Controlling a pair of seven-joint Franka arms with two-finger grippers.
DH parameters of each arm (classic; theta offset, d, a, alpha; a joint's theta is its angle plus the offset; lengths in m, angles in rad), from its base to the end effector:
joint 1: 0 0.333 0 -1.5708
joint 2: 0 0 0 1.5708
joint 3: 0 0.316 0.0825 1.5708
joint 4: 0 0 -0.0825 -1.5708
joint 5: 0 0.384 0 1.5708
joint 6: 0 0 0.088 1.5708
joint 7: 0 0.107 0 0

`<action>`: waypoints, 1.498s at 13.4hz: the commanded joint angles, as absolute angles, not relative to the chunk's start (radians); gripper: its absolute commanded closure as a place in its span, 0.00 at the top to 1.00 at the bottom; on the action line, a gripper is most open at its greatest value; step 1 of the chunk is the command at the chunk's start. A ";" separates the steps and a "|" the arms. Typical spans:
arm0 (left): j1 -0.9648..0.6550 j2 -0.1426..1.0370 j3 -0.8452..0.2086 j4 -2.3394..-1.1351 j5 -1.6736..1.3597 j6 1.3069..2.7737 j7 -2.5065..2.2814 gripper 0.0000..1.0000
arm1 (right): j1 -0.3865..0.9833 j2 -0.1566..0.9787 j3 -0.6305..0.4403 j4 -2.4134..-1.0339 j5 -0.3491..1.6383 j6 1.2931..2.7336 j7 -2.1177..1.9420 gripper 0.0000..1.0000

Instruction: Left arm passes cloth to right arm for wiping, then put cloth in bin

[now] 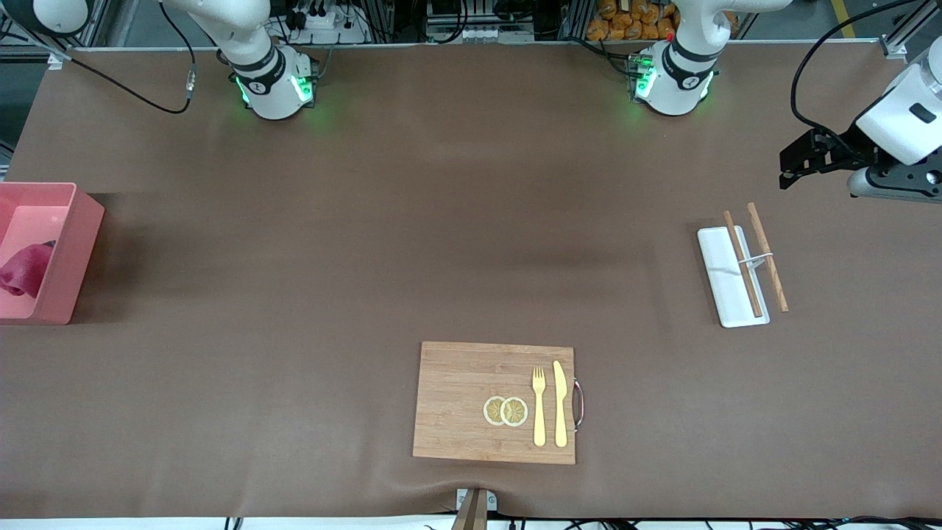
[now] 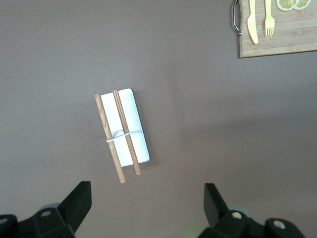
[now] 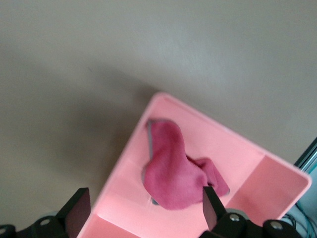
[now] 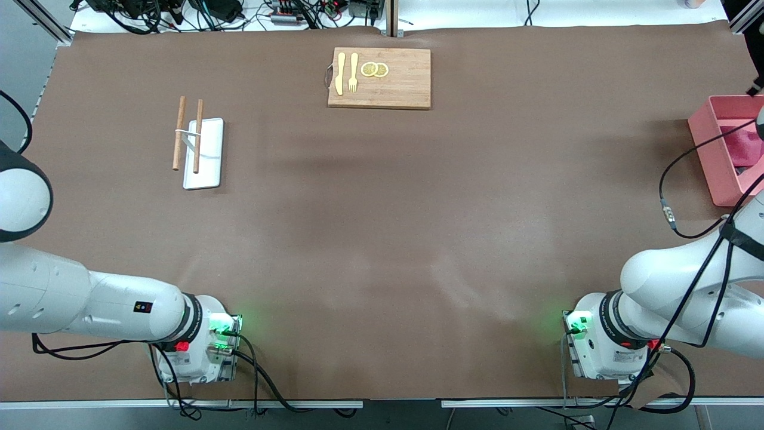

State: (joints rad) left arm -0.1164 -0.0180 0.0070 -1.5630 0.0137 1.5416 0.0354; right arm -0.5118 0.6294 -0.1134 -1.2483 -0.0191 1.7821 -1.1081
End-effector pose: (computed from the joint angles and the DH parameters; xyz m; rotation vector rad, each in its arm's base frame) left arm 0.5431 -0.0581 0.6355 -3.1197 0.2257 0.0045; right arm 0.5947 -0.4074 0.3898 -3.0218 -0.7817 0.1953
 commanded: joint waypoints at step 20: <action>-0.106 -0.025 0.002 -1.569 0.015 1.557 0.041 1.00 | -0.141 -0.032 0.028 -1.765 0.069 1.646 -0.026 1.00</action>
State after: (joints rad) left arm -0.1133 -0.0180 0.0071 -1.5666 0.0137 1.5485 0.0358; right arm -0.0878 0.1020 -0.0314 -1.6494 0.0571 1.6153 -0.0755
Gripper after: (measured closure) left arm 0.000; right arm 0.000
